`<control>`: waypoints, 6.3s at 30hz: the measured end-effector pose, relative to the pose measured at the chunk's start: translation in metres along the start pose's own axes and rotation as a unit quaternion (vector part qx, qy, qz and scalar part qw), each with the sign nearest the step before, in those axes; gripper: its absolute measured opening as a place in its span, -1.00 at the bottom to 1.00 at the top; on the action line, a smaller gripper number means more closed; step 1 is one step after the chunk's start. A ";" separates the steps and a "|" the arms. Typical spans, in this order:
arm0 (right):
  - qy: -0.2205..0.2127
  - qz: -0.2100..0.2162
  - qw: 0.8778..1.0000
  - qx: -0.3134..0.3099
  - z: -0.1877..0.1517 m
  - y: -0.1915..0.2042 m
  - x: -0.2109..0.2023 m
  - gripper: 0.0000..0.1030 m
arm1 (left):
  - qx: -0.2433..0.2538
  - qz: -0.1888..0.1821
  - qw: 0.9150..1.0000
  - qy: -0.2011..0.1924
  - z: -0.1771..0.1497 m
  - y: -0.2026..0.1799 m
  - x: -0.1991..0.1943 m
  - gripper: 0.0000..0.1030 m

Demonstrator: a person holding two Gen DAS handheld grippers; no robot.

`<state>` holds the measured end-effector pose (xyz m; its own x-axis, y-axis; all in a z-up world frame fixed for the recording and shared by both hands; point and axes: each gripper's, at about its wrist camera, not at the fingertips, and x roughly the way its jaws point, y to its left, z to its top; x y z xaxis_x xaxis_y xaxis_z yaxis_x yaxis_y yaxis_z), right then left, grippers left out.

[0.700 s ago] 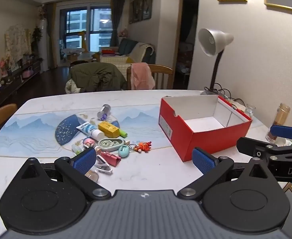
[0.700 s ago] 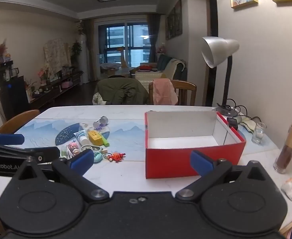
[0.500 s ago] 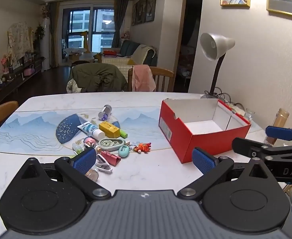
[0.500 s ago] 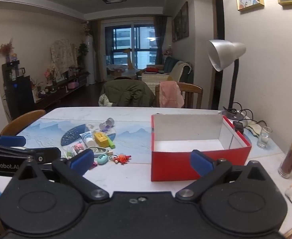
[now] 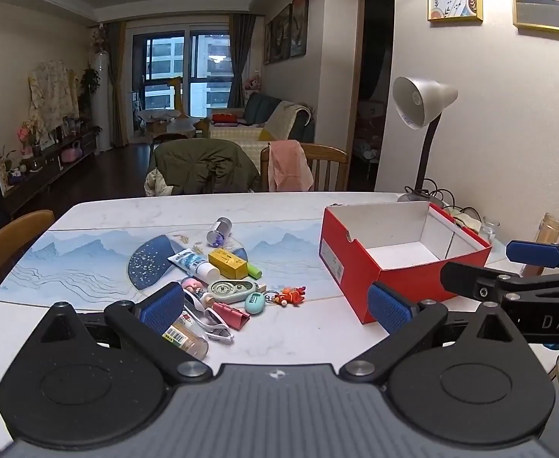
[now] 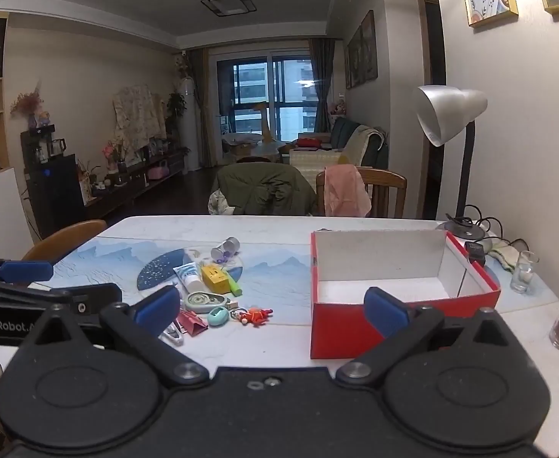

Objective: Organize rigid objects
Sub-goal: 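Move both tools toward the pile of small items on the mat, then grasp the toothpick jar with the left tool while the right tool grasps the teal sharpener, then carry the toothpick jar and teal sharpener with both tools into the red shoebox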

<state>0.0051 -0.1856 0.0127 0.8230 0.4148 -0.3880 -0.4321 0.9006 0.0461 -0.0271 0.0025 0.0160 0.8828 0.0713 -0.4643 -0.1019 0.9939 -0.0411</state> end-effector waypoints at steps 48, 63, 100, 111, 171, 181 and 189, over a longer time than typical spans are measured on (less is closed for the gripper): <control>0.021 0.024 0.999 -0.012 0.012 0.019 0.038 0.99 | -0.015 0.005 1.000 0.013 0.001 0.041 0.044 1.00; 0.128 0.039 0.991 -0.026 -0.004 0.055 0.144 0.82 | 0.019 -0.025 0.994 0.108 -0.043 0.122 0.150 1.00; 0.268 0.017 0.963 0.011 -0.030 0.081 0.304 -0.10 | 0.070 -0.085 0.984 0.138 -0.071 0.144 0.217 0.76; 0.270 0.004 0.963 0.018 -0.031 0.082 0.303 -0.37 | 0.052 -0.088 0.985 0.141 -0.070 0.151 0.215 0.74; 0.194 -0.052 0.979 0.024 0.040 -0.181 0.199 -0.37 | 0.119 -0.170 0.973 0.101 0.094 -0.123 0.281 0.74; 0.247 -0.027 0.969 -0.005 0.027 -0.220 0.230 -0.37 | 0.130 -0.157 0.966 0.161 0.093 -0.186 0.354 0.74; 0.313 -0.002 0.950 -0.018 0.011 -0.234 0.259 -0.38 | 0.153 -0.143 0.943 0.260 0.066 -0.210 0.409 0.74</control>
<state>0.3234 -0.2878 -0.0882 0.4492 0.2437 -0.8596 -0.4518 0.8920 0.0168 0.3857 -0.1719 -0.1064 0.5018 -0.1751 -0.8471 0.3132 0.9496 -0.0107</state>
